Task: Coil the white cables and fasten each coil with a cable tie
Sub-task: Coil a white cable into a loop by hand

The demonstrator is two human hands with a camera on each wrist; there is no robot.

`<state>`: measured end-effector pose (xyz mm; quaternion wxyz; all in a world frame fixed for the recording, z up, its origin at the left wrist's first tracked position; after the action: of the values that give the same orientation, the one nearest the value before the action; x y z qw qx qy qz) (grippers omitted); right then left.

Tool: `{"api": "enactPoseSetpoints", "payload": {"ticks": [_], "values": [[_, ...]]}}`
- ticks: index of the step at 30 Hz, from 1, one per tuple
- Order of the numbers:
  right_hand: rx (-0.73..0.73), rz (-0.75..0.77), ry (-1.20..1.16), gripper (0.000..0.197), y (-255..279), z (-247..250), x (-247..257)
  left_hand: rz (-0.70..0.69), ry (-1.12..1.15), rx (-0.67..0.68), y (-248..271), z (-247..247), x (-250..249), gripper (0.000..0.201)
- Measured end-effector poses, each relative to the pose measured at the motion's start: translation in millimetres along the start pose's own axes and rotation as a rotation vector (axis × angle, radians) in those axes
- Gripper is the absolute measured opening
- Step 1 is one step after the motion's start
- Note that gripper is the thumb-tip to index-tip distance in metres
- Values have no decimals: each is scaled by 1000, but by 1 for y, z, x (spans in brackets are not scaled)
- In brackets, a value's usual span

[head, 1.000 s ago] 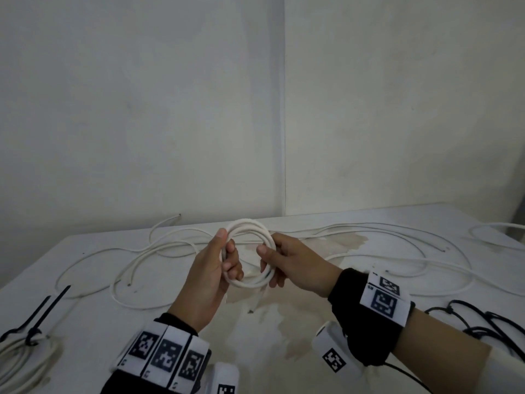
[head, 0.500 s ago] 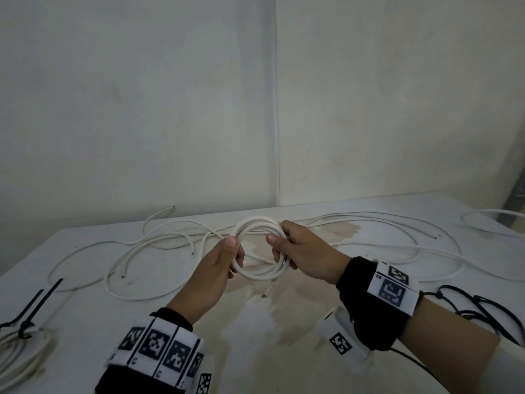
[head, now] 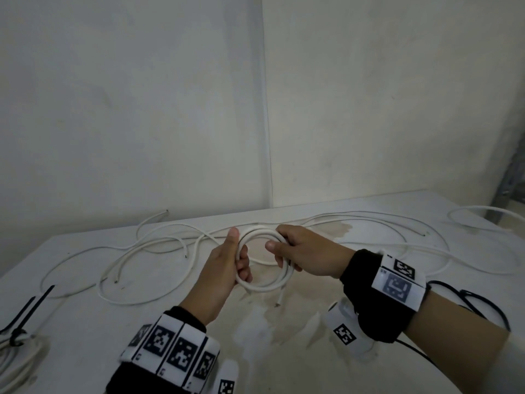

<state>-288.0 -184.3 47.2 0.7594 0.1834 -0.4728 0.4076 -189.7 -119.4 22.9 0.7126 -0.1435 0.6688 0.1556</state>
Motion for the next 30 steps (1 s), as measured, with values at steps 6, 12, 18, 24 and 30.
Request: {"api": "enactPoseSetpoints", "payload": {"ticks": [6, 12, 18, 24, 30], "values": [[-40, -10, -11, 28, 3, 4, 2, 42, 144, 47, 1, -5, 4, 45], [-49, 19, -207, 29, 7, 8, 7, 6, 91, -4, 5, 1, -6, 44], [-272, 97, 10, 32, 5, 43, 9, -10, 63, 45, 10, -9, -9, 43], [-441, 166, 100, 35, 8, 65, 16, -8, 15, 140, 16, -27, -11, 43], [-485, 165, 49, 33, 10, 72, 18, -50, 35, 98, 15, -28, -15, 41]]}}
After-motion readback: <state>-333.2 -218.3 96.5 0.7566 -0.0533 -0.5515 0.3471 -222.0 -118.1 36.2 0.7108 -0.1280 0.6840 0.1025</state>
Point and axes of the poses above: each hand's wrist, its own y-axis away from the middle knuckle, its own z-axis out of the back of the hand, x = y × z, the point moved 9 cm from there along -y, towards the middle knuckle, and after that the axes turned 6 degrees about -y, right-handed, at the moved point
